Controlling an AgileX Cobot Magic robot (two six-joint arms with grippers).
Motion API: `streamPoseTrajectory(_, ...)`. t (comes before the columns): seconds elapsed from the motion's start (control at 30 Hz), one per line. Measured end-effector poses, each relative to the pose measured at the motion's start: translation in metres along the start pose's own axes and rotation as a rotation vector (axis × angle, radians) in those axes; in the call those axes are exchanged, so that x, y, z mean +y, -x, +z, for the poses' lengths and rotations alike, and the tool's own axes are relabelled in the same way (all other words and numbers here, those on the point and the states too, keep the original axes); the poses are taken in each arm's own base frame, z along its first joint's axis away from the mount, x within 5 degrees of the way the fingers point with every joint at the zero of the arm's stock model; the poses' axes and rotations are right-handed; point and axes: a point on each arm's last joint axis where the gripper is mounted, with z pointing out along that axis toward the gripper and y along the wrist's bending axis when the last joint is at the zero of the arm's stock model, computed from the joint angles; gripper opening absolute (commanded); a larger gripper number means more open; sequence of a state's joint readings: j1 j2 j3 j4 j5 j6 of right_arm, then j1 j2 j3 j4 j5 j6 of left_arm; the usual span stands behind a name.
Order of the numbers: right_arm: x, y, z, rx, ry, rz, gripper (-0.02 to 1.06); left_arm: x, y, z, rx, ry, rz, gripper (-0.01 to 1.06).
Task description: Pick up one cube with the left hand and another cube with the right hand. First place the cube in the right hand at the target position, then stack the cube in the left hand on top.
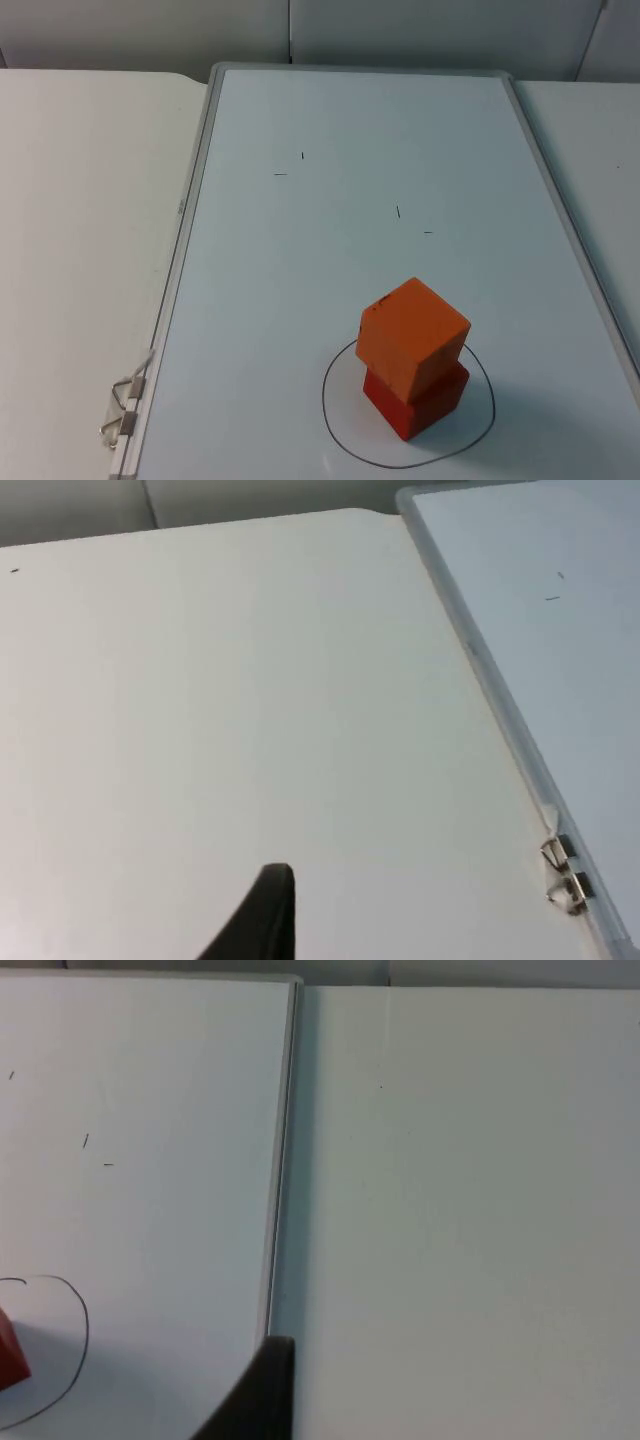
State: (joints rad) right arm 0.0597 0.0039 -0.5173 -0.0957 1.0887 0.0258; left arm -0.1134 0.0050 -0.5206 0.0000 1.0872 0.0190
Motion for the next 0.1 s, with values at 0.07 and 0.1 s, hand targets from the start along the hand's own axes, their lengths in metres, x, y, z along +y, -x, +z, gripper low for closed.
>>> streamPoseTrajectory(0.07,0.0000,0.0000,0.0000,0.000,0.000,0.000,1.05,-0.0001,0.0000,0.0000,0.000,0.015,-0.008,1.05)
streamPoseTrajectory(0.1,0.0000,0.0000,0.0000,0.000,0.000,0.000,1.05,-0.0003,0.0000,0.0000,0.001,0.032,-0.017,1.05)
